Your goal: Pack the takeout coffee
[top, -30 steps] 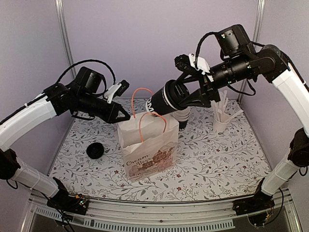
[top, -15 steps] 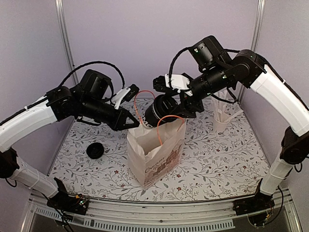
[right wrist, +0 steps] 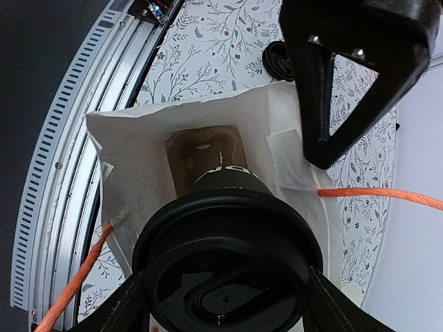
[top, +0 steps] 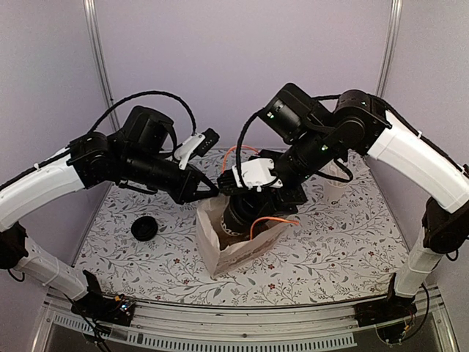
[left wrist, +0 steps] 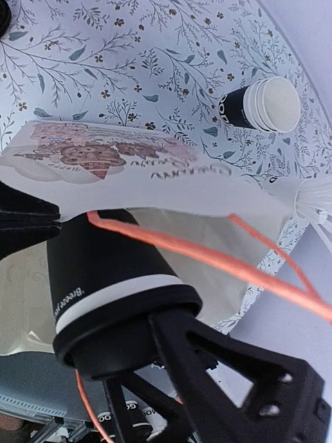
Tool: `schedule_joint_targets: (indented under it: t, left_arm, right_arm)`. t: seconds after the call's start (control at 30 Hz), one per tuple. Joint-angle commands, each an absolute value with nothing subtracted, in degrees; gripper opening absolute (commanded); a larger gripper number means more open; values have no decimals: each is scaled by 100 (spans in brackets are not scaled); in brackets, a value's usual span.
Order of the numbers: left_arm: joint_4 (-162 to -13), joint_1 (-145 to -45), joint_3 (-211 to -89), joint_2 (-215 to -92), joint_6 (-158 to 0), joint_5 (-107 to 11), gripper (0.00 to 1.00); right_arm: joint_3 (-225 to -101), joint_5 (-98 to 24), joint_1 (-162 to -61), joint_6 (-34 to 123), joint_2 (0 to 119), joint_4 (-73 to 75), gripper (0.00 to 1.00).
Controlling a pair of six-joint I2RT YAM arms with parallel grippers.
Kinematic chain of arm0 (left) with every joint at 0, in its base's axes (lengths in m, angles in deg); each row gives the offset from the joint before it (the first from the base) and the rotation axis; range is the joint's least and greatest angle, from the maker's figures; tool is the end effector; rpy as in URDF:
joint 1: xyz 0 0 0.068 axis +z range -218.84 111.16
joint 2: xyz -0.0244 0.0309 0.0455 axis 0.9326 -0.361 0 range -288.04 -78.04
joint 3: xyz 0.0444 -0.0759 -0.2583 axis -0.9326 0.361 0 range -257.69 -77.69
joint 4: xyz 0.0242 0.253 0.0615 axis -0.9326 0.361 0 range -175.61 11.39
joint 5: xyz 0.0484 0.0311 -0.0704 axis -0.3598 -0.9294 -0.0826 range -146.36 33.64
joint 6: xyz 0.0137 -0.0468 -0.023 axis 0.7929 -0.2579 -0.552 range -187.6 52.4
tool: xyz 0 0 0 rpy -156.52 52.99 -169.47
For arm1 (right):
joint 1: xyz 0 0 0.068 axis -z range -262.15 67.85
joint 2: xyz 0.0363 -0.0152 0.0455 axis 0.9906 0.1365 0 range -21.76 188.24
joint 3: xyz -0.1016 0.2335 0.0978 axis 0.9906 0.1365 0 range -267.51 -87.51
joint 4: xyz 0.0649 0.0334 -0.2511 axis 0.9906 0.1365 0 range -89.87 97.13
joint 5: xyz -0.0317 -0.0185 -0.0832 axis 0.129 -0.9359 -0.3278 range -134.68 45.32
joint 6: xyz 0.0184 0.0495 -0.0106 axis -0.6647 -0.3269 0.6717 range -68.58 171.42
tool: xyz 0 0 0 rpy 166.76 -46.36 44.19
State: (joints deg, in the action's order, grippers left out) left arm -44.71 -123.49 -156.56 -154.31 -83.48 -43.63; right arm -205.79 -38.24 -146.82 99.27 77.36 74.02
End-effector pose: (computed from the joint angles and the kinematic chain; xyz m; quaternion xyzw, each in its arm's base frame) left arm 0.1583 -0.2369 0.3737 0.3425 0.8277 -0.3316 0.2961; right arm 0.1404 0.3060 0.4220 -0.8007 0.5143 0.0972 0.2914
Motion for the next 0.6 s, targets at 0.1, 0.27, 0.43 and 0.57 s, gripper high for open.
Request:
schedule_joint_targets:
  t: [0.1,0.27,0.43,0.57]
  left_arm:
    - [-4513,-12438,-16035,-15550,-8136,-4902,0]
    - [-4544,-12439,-16213,-15704,-7955,-4766,10]
    - [-4508,-12446,-16471,-15770,-7845,-4657,39]
    - [-4369,-12444,-16647,-15526,-7605,-4650,50]
  right_arm:
    - [-20468,-4280,-14739,9931,7583,7732,51]
    - [-20083,-4344,-14805,9709,7399,7746,51]
    - [-19737,-4572,-14877,9601,7215,7686,51]
    - [-19572,-4688,-14943,9593,7130,7662,50]
